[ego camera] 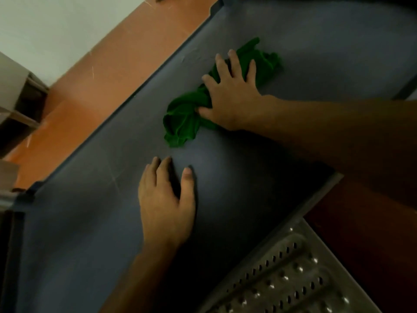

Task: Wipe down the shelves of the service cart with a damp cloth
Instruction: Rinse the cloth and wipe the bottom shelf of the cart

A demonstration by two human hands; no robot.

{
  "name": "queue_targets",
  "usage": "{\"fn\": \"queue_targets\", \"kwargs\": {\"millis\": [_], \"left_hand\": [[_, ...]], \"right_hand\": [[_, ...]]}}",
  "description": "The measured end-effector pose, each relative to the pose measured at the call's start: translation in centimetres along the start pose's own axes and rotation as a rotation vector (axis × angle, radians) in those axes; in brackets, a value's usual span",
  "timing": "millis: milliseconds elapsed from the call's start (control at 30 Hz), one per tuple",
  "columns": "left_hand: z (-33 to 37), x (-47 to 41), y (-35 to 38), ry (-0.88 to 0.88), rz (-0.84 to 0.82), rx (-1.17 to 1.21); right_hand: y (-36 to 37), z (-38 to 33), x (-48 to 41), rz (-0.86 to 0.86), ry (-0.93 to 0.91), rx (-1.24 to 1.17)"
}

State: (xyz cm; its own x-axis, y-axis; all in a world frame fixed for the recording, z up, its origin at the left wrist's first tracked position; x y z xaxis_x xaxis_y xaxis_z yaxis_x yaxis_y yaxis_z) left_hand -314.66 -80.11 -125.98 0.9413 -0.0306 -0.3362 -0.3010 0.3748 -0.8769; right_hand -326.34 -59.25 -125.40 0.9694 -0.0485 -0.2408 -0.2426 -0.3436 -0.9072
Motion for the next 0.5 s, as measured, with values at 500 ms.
{"fn": "queue_targets", "kwargs": {"millis": [500], "left_hand": [[-0.6, -1.4, 0.3, 0.024, 0.007, -0.018]], "right_hand": [[0.1, 0.3, -3.0, 0.16, 0.156, 0.007]]}}
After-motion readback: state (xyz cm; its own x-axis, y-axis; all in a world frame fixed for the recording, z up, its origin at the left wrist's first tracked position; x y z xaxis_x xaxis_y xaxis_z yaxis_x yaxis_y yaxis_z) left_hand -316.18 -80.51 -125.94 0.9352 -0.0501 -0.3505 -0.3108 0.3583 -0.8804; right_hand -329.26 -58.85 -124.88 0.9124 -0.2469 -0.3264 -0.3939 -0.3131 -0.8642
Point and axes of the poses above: each hand's wrist, its own x-axis away from the middle knuckle, its own y-axis out of the palm, z = x × y, the point moved 3 cm from there along -x, towards the middle knuckle, and after that the axes turned 7 degrees about z, right-handed, at the moved point
